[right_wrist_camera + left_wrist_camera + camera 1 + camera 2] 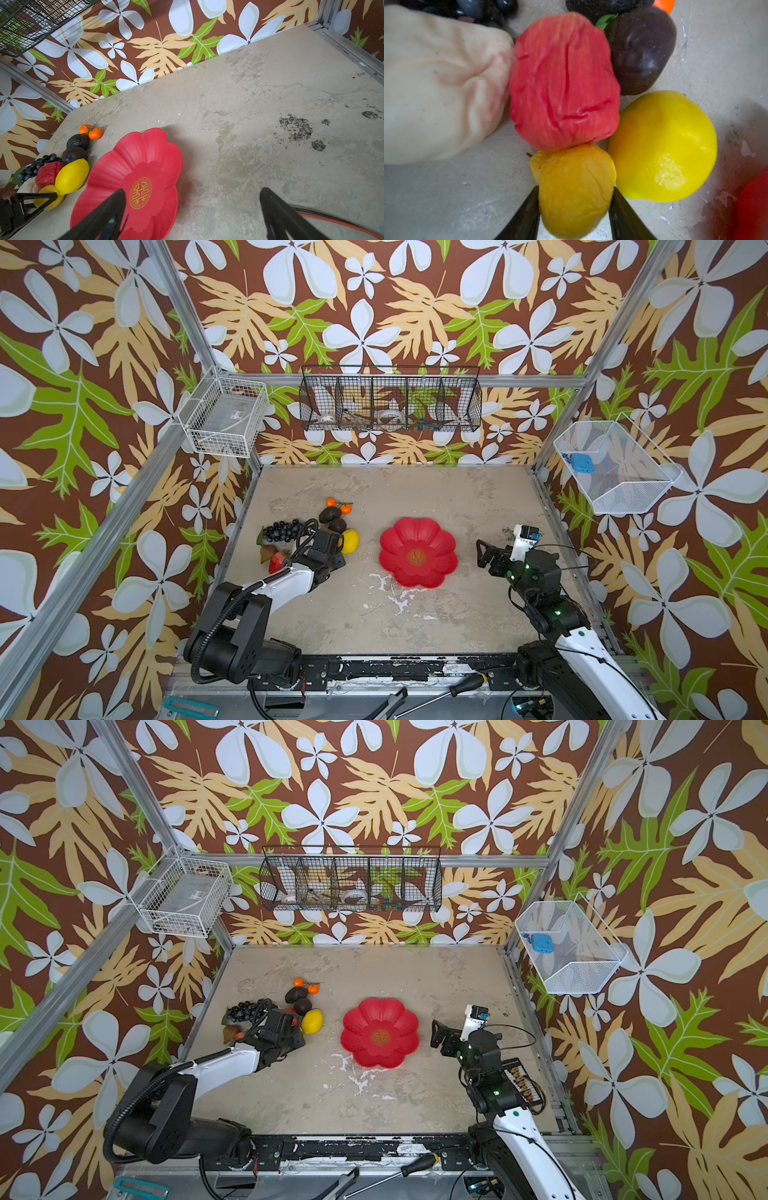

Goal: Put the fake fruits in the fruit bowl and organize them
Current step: 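Lift the pear with the left gripper while the right gripper reaches toward it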

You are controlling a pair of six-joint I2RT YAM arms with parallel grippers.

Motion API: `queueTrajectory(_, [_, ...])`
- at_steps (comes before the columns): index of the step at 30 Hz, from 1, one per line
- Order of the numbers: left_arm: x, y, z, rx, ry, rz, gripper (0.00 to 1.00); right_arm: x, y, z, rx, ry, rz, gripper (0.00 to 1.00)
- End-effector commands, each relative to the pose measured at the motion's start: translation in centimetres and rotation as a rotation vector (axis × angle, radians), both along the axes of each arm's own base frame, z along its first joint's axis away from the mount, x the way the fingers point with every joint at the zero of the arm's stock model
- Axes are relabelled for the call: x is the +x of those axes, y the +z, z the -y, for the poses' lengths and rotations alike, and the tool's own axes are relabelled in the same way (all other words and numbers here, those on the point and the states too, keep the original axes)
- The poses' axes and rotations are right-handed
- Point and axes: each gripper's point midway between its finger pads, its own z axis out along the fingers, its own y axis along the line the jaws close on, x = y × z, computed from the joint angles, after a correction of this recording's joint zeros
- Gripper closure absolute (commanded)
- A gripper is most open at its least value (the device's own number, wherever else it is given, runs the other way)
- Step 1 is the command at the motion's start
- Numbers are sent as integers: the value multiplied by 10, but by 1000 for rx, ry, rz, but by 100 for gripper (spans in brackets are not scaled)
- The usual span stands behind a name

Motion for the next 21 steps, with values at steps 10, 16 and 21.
queueTrajectory(10, [-9, 3, 1, 32, -11, 18, 55, 2, 1, -1, 12, -3, 1, 0])
queueTrajectory(16, [-18, 14, 9, 17, -35, 55, 57, 3, 0, -3, 17, 4, -8, 0])
queueTrajectory(21, [-27, 51, 34, 69, -121, 183, 58, 4, -4, -9, 29, 33, -35, 0])
